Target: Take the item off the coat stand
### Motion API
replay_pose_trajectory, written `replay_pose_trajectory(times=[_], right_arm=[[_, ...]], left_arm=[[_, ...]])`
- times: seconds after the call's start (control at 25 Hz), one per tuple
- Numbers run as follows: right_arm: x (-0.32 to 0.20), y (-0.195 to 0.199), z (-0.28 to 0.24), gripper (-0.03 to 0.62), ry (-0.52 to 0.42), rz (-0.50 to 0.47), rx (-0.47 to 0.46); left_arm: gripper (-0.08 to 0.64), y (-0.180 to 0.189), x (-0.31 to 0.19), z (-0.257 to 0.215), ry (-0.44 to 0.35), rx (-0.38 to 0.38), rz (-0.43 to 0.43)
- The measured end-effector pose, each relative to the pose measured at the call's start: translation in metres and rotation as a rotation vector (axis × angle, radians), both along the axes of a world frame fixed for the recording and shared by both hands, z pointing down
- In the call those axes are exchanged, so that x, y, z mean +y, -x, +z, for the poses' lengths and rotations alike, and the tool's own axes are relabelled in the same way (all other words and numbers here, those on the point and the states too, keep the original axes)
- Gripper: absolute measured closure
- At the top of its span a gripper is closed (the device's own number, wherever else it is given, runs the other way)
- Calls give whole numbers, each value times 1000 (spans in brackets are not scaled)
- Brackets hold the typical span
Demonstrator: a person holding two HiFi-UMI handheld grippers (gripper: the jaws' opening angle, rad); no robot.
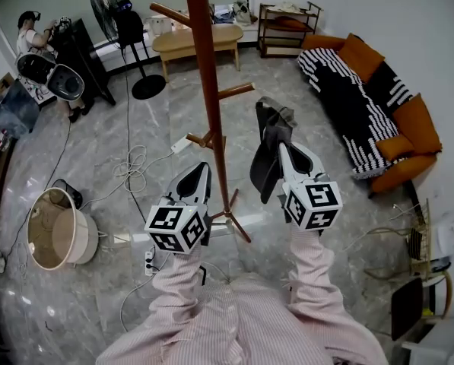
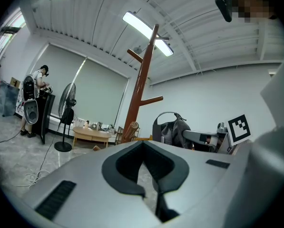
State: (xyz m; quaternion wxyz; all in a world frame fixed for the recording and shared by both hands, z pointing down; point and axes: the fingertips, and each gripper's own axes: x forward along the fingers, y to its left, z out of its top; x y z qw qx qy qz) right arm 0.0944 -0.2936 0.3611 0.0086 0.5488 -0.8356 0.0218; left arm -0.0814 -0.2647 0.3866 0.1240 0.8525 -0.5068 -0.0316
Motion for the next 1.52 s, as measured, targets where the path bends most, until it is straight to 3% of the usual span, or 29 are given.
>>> replay_pose_trajectory(times=[0.8,1.52], right_arm=[[40,18,49,577,63,-136,-148],[41,9,52,577,62,-118,-164]], left_arm=[[558,24,27,35,39,-34,-45],[558,49,33,27,14,-51,-121]])
